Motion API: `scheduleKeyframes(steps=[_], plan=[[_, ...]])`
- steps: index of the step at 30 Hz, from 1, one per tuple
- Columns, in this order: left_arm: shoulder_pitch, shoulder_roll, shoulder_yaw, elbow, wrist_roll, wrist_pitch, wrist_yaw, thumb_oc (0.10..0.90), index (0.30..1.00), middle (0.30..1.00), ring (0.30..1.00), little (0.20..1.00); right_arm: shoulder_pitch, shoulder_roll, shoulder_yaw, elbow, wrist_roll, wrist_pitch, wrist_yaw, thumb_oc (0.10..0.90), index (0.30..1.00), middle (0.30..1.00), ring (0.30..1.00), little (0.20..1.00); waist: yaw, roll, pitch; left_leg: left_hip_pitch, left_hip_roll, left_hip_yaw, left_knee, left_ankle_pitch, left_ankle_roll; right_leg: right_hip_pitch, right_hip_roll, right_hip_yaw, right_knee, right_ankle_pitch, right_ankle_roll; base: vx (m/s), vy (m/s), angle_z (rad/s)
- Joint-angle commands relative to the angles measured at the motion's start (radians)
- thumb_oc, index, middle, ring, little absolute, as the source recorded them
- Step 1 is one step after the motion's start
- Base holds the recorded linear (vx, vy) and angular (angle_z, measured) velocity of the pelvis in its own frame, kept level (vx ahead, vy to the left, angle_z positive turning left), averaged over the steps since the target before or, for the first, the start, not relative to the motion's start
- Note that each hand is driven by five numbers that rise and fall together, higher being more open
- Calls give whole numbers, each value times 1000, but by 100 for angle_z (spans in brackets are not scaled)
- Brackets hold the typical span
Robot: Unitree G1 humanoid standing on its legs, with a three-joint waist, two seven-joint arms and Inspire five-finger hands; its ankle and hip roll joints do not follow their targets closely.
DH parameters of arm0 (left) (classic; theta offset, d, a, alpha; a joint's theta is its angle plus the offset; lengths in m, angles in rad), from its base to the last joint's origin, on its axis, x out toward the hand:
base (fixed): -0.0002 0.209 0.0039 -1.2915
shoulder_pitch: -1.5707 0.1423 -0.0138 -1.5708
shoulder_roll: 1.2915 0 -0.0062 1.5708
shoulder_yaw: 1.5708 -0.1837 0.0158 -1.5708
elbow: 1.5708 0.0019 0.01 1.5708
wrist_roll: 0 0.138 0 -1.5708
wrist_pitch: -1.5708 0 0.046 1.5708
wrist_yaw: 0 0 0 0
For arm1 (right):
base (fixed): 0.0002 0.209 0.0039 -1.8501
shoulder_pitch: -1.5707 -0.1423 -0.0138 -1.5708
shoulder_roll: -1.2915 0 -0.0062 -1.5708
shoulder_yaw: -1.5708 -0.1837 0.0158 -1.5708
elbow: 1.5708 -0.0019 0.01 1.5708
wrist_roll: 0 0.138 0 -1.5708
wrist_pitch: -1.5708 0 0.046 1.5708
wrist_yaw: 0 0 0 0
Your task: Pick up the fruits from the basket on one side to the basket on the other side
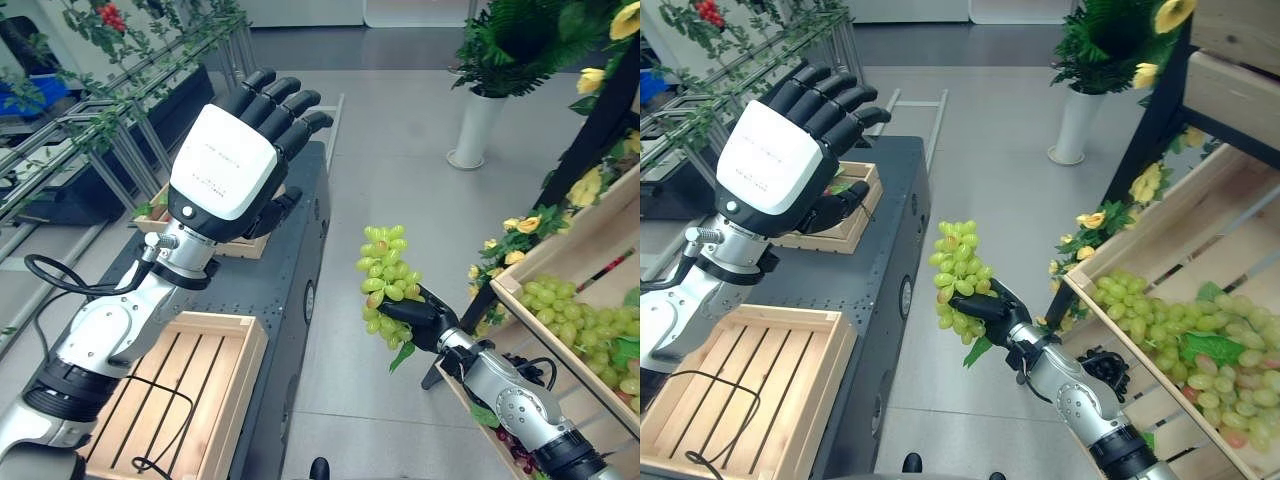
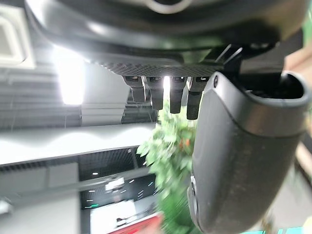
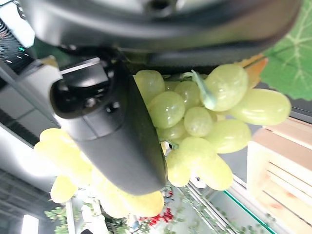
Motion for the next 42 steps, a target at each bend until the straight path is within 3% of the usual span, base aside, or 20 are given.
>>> scheduleKeyframes(steps=[1, 5, 10, 18, 26, 37, 42], plan=[[-87, -25, 66, 46, -114, -22, 55, 800, 900, 900, 900, 900, -131, 61, -89, -144, 20, -177, 83, 400, 300, 300, 300, 300, -26, -38, -95, 15, -45, -1, 1, -79, 44, -37, 12, 23, -3, 64, -20, -24, 21, -31], [-104, -95, 47, 59, -326, -68, -4, 800, 900, 900, 900, 900, -128, 68, -120, -168, -3, -220, 64, 400, 300, 300, 300, 300, -52, -40, -82, 26, -41, 20, 1, -86, 48, -38, 23, 58, 0, 68, -21, -33, 33, -28], [-86, -183, 29, 66, -439, -96, -66, 800, 900, 900, 900, 900, -108, 82, -179, -202, -27, -240, 38, 400, 300, 300, 300, 300, -81, -42, -67, 35, -36, 35, 1, -91, 50, -41, 34, 88, 8, 70, -20, -24, 22, -25], [-80, -252, 0, 115, -543, -127, -85, 800, 900, 900, 900, 900, -73, 74, -294, -220, -68, -302, -6, 400, 300, 300, 300, 300, -124, -46, -48, 40, -22, 75, 1, -93, 47, -51, 40, 119, -1, 88, -16, -18, 15, -17], [-36, -292, 0, 147, -579, -140, -75, 800, 900, 900, 900, 900, -33, 54, -488, -201, -105, -373, -124, 400, 300, 300, 300, 300, -167, -49, -35, 37, -8, 108, 1, -93, 43, -68, 53, 148, -2, 101, -18, 15, 16, -13], [-21, -303, -50, 179, -534, -113, 5, 800, 900, 900, 900, 900, -62, -30, -613, -46, -164, -355, -269, 400, 300, 300, 300, 300, -189, -58, -31, 38, 3, 125, 1, -106, 39, -80, 59, 158, -3, 97, -20, 37, 0, -13], [-18, -288, -106, 179, -575, -104, -21, 800, 900, 900, 900, 900, -99, -110, -656, 78, -172, -283, -324, 400, 300, 300, 300, 300, -188, -64, -27, 35, 8, 126, 1, -102, 36, -85, 62, 154, -3, 101, -24, 7, -13, -5]])
